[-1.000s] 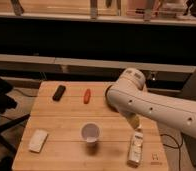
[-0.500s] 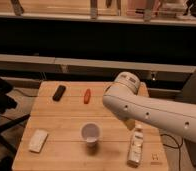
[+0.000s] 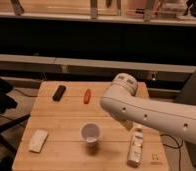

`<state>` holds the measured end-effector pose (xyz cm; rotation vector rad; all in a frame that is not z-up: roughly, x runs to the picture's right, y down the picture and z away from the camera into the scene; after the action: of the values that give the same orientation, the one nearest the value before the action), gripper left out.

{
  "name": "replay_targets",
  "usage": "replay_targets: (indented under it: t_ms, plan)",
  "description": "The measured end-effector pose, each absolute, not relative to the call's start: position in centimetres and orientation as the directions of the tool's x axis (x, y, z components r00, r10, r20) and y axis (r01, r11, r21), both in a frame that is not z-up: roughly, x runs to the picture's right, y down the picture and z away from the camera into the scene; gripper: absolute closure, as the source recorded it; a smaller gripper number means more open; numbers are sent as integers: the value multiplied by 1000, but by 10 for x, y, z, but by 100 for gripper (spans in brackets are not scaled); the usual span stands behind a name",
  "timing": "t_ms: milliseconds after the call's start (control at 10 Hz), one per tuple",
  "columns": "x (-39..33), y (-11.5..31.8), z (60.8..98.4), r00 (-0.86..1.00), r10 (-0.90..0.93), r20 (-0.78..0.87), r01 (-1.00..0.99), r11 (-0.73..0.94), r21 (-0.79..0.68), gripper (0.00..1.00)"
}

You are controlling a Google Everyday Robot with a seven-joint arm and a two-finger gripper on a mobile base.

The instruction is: Pick up the ceramic cup

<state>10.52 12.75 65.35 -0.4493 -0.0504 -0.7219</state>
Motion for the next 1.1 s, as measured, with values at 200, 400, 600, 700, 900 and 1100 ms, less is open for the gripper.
replay_targets:
  t_ms: [200, 400, 600, 700, 900, 1100]
  plan:
    - [105, 129, 652, 735, -645, 210, 670, 644, -369, 20]
    - [98, 129, 653, 713, -663, 229, 696, 627, -350, 20]
    - [93, 130, 653, 686, -684, 248, 724, 606, -330, 20]
    - [91, 131, 653, 672, -695, 256, 737, 595, -320, 20]
    - [87, 132, 652, 650, -711, 270, 758, 579, -301, 20]
    - [83, 134, 652, 627, -725, 285, 778, 562, -283, 20]
